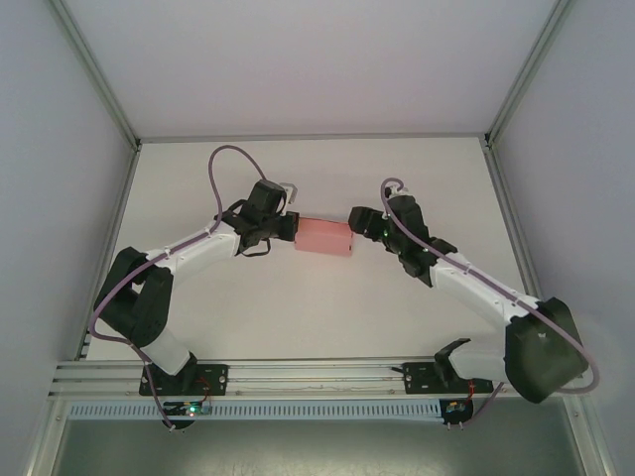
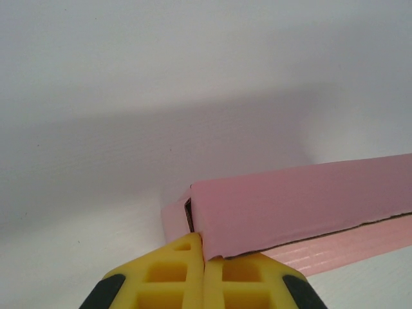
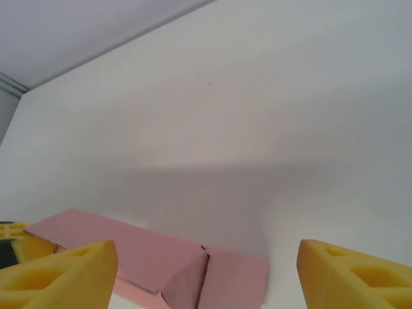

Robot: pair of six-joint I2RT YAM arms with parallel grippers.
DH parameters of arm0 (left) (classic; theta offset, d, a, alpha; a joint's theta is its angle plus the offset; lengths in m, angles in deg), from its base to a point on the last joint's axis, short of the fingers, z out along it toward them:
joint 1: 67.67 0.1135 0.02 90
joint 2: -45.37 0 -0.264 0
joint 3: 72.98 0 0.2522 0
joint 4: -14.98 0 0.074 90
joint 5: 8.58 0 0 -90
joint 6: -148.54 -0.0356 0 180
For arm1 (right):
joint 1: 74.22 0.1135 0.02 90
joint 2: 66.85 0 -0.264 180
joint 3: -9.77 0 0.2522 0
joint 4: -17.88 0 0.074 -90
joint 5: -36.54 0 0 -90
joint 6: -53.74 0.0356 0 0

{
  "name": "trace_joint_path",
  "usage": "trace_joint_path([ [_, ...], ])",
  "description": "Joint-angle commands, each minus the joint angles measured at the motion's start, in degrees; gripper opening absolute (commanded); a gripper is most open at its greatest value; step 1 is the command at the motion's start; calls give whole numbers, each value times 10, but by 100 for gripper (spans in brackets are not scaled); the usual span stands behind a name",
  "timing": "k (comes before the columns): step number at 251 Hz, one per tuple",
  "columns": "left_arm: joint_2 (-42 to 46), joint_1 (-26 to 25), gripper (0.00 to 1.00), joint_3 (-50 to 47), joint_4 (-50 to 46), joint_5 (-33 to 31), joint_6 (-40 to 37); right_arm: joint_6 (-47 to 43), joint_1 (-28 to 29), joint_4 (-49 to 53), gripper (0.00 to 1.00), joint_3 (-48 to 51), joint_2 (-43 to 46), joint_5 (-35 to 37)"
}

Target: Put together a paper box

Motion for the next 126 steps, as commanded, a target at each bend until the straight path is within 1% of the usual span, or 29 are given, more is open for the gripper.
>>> trace_joint_path([
  [1,-33,-9,0,-13,-96,0,-11,50,-5,5,73,-37,-48,-47],
  [23,-34,-11,0,-10,-95,1,-11,48,-9,4,71,-52,-86,-81],
  [58,-34,-10,0,-8,-97,-5,-12,64,-11,-15,65,-44,-128,-115],
  [67,-34,-11,0,-8,-98,-2,-12,72,-11,-25,64,-30,-133,-115],
  [82,-35,-11,0,-9,-94,7,-13,85,-9,-46,59,-7,-140,-111],
  [108,-36,-11,0,-10,-90,23,-11,99,-6,-98,56,34,-150,-111],
  [118,-35,-10,3,-10,-88,30,-12,104,-5,-115,55,47,-155,-108],
  [126,-35,-11,5,-10,-87,34,-12,108,-6,-128,51,55,-159,-108],
])
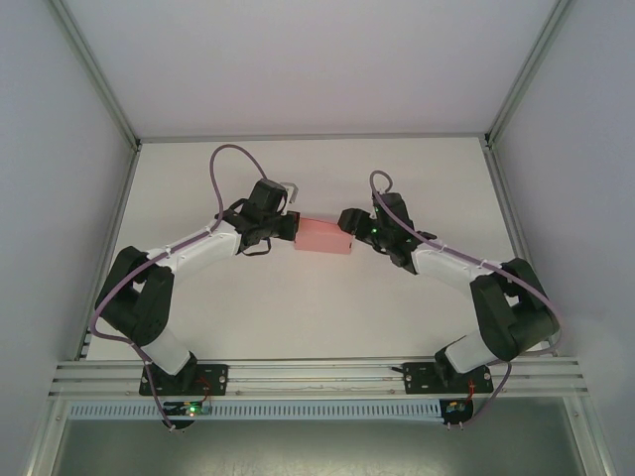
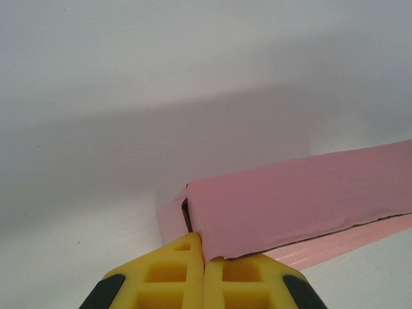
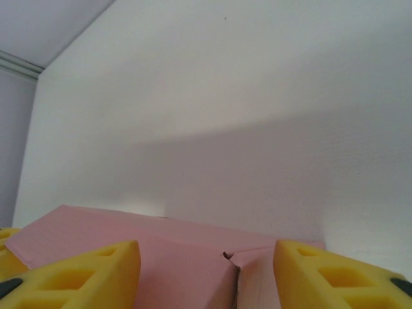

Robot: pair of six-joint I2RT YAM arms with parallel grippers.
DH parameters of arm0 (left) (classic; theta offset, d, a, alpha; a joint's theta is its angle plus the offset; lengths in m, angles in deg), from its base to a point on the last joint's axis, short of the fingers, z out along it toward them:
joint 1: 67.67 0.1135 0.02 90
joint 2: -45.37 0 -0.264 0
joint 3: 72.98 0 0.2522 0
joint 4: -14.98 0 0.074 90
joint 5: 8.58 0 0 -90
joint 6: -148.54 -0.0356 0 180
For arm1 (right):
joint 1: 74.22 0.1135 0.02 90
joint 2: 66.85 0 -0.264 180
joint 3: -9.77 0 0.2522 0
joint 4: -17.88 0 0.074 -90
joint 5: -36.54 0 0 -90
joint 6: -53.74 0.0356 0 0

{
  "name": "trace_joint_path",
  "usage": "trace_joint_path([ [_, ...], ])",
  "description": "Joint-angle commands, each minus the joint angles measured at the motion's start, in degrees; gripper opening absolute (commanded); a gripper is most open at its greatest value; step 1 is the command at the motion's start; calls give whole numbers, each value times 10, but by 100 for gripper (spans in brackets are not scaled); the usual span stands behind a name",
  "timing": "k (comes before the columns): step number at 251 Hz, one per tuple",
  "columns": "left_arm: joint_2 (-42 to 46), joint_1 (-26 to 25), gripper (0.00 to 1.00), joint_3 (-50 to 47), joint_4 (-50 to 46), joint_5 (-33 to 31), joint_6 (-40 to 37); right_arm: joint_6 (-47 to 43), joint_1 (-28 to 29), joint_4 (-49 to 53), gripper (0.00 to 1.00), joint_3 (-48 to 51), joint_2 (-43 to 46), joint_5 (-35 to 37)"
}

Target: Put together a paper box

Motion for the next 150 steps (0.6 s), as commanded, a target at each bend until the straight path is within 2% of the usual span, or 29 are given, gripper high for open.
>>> trace_joint_path([
  [1,-32,-10,5,-15,-82,34,-11,23,4,-28,51,51,-36,-4],
  [20,-31,-9,6,-13,-87,38,-12,29,5,-53,45,65,-42,-5],
  [41,-27,-9,7,-13,-94,39,-5,38,2,-84,45,83,-48,-18],
  [82,0,-10,23,-35,-90,47,-2,59,-3,-115,39,111,-51,-13],
  [106,15,-9,28,-40,-88,57,10,62,-3,-118,32,118,-56,-12],
  [132,28,-9,32,-42,-83,76,21,67,-2,-119,29,121,-58,-6],
  [150,37,-8,38,-38,-90,85,23,73,-2,-119,29,123,-59,-4],
])
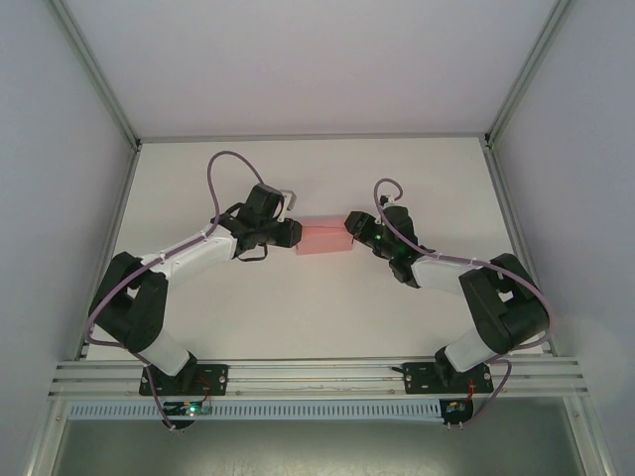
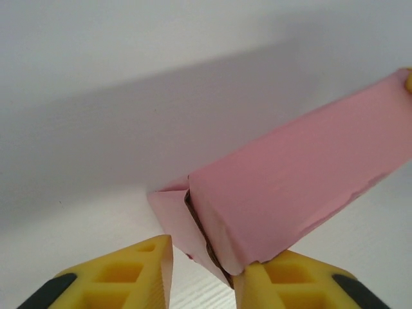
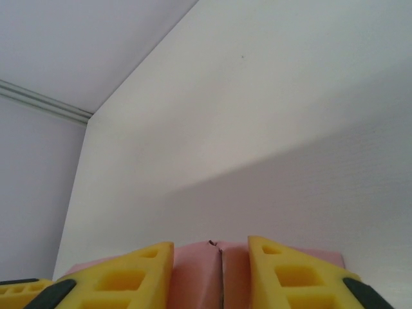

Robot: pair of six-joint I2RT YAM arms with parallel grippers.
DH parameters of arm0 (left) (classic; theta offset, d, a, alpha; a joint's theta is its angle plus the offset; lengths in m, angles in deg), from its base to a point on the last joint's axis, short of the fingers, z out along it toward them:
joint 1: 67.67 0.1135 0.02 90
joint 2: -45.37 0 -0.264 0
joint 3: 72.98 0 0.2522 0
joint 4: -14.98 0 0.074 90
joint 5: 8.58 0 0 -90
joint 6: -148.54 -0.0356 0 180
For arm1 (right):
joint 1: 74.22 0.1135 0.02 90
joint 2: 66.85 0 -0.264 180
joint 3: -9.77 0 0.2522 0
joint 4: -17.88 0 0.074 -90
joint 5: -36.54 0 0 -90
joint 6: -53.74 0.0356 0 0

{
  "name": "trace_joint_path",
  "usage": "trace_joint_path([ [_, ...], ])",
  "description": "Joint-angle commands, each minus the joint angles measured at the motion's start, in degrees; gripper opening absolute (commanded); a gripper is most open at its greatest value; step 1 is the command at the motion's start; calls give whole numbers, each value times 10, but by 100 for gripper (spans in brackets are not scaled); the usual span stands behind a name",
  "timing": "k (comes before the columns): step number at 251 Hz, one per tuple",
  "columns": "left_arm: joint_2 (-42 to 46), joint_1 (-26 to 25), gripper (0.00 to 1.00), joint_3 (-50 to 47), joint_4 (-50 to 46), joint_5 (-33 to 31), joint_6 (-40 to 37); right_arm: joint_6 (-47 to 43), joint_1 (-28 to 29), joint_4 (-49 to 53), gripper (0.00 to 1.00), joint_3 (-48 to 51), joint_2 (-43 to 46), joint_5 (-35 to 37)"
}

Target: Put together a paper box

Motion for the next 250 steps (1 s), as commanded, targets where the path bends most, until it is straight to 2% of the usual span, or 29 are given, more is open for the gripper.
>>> trace_joint_path([
  [1,7,-9,39,-12,-59,42,12,13,6,96,29,35,-35,-10],
  [51,30,-9,51,1,-69,83,18,25,10,96,23,37,-41,-2],
  [69,37,-7,54,5,-71,101,24,27,12,98,24,35,-45,-3],
  [84,43,-6,63,9,-72,120,29,29,14,99,25,31,-47,-4],
  [111,54,-1,68,14,-74,143,42,31,22,98,25,27,-56,0],
  [147,64,26,83,11,-74,137,94,34,29,99,23,25,-61,6],
  [153,64,34,88,8,-68,139,106,34,29,98,23,25,-60,6],
  [156,64,38,97,6,-64,141,111,33,29,98,23,25,-60,7],
  [159,64,43,100,4,-60,143,117,33,29,98,23,26,-59,7],
  [211,49,115,100,-63,94,222,237,30,33,99,22,30,-52,14],
  [250,13,127,100,-73,142,241,260,32,36,99,21,29,-52,18],
])
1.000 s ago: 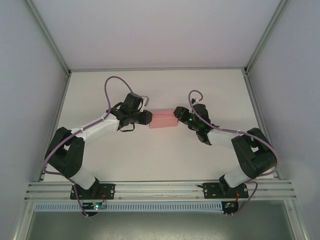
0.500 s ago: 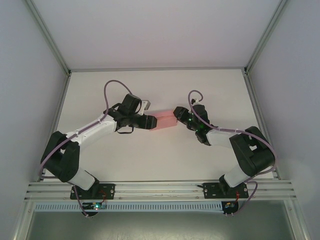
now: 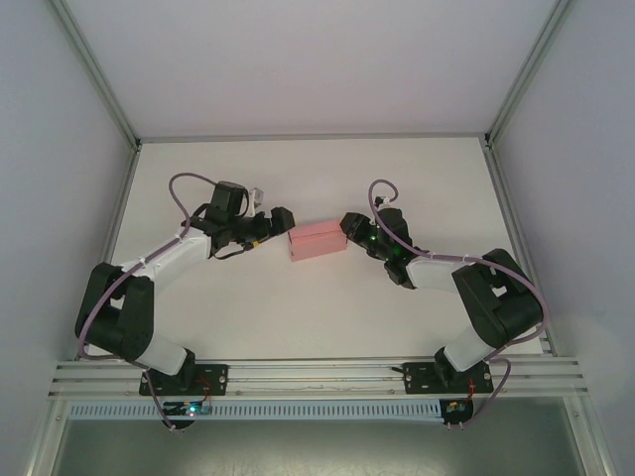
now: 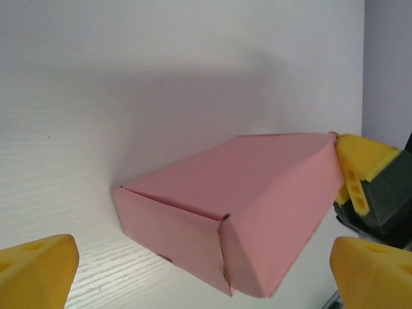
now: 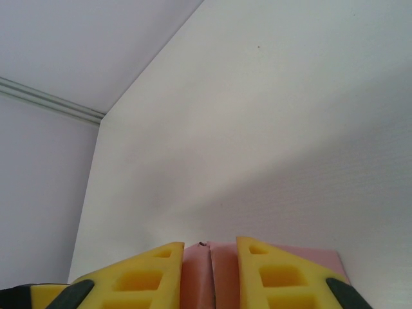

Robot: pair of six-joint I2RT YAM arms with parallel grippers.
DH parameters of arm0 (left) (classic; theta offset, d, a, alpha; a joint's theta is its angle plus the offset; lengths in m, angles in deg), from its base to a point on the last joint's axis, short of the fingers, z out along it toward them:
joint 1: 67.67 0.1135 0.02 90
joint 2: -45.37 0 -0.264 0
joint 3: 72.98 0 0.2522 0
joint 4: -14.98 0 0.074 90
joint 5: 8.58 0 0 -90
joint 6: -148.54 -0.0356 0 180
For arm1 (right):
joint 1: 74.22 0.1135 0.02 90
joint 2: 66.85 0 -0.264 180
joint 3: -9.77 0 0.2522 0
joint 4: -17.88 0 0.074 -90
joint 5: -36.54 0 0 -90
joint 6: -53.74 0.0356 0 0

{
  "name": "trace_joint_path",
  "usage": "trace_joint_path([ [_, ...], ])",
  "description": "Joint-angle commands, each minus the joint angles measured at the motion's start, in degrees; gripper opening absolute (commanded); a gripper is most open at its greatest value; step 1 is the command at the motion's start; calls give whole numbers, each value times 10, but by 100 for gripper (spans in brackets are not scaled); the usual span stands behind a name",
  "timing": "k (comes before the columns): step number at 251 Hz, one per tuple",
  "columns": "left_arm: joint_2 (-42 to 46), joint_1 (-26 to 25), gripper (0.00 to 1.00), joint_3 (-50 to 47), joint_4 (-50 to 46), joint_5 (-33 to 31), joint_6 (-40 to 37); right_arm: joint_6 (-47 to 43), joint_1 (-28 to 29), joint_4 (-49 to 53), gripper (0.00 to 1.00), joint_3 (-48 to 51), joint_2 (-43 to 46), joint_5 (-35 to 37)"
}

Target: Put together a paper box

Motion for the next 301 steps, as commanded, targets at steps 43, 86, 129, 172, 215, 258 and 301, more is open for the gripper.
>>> trace_joint_path([
  [43,-69,14,85,-30,144,90,85,4,14,133,20,32,-32,10],
  [86,-88,18,74,-81,236,120,96,5,14,130,20,34,-35,12],
  [129,-119,17,66,-110,297,146,75,13,14,109,18,42,-45,9],
  [172,-164,15,50,-131,358,151,41,12,16,73,17,54,-56,2],
  [215,-189,7,38,-153,391,124,-4,-36,15,49,16,65,-59,-16],
  [258,-183,-7,29,-172,392,70,-55,-117,7,-17,13,86,-74,-43],
  [301,-195,-20,17,-178,408,60,-92,-179,-2,-103,7,98,-123,-96],
])
